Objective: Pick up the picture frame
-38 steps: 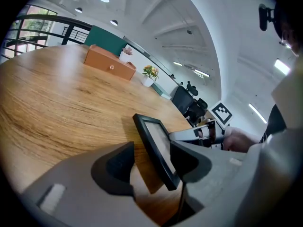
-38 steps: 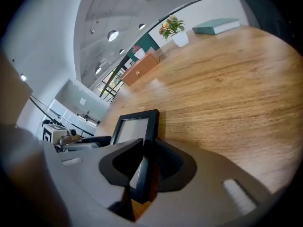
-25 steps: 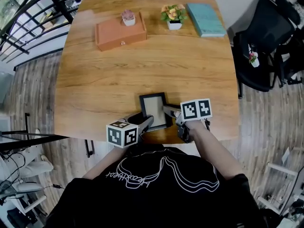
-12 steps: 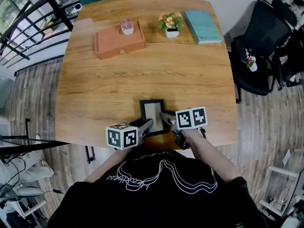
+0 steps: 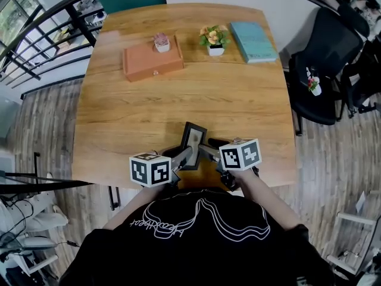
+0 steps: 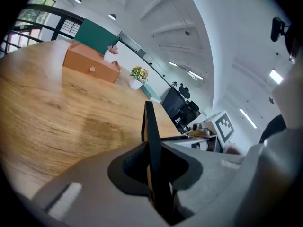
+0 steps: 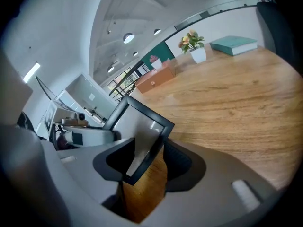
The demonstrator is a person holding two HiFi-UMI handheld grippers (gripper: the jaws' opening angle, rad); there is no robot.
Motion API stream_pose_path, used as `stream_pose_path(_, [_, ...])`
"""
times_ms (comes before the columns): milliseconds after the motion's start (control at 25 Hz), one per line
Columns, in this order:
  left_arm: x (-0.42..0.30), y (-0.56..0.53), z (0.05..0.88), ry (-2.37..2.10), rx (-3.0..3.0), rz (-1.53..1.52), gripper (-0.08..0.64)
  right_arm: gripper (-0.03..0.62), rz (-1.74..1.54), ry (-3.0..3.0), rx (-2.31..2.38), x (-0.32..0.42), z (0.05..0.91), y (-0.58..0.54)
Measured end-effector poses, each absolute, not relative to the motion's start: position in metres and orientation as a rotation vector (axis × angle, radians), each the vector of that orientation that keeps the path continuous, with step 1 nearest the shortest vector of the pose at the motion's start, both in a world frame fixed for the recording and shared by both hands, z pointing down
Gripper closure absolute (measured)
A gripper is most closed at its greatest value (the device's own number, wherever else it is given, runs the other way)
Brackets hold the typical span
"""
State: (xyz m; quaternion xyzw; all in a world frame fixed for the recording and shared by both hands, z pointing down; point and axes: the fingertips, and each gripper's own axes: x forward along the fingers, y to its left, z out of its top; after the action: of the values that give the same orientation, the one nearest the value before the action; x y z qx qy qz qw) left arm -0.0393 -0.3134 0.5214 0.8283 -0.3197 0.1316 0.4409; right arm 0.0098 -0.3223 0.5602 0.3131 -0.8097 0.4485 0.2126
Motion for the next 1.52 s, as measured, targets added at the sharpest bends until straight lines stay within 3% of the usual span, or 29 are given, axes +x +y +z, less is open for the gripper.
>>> stream_pose_path(280, [-0.065, -0.323, 0.465, -0.835, 2.146, 0.246, 0.494, 0.394, 1.159, -2.478, 0.879, -0.001, 0.482, -0.327])
stream_pose_path(600, [-0.084, -0.323, 0.385, -0.830, 2.283, 0.151, 0.494, 0.566, 0.994, -2.759, 0.954, -0.009, 0.390, -0.318])
stream_pose_path(1520, [-0.098, -0.309, 0.343, -0.807, 2.393, 0.089, 0.495, 0.568, 0.933, -2.891, 0.891, -0.023, 0.363, -0.288])
